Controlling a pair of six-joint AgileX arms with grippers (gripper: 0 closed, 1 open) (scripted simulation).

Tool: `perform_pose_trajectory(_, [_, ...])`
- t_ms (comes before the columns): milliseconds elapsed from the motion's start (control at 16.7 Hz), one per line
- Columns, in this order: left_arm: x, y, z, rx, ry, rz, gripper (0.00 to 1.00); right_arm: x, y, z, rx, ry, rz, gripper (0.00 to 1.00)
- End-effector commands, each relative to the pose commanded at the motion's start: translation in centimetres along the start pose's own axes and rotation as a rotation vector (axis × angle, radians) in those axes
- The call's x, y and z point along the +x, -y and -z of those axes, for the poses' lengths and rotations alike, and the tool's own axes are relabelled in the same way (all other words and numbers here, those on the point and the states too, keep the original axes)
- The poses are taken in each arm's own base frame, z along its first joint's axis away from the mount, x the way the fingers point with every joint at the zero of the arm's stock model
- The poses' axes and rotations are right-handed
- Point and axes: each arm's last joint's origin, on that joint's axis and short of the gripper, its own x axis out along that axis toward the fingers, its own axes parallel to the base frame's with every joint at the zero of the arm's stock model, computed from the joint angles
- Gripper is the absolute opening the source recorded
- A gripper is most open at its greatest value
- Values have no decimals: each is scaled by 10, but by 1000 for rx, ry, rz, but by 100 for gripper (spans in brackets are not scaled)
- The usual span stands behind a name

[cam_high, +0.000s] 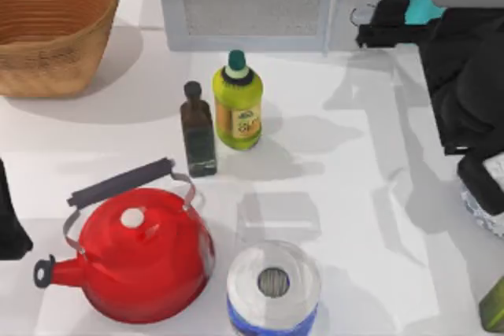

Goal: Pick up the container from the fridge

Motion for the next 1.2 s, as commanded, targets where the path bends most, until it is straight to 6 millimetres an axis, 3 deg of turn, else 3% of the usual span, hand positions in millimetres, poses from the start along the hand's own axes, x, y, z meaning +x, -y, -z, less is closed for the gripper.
perform_pose_trajectory(120, [0,0,0,0,0,0,100,-9,1,41,-38,-92,26,0])
perform_pose_trajectory(300, [0,0,0,0,0,0,100,-19,5,70,-67,-152,54,0])
perform_pose_trajectory(840, [0,0,0,0,0,0,100,-11,1,72,-64,-145,43,0])
perform_pose_trajectory(1200, [0,0,0,0,0,0,100,8,7,107,-86,-209,40,0])
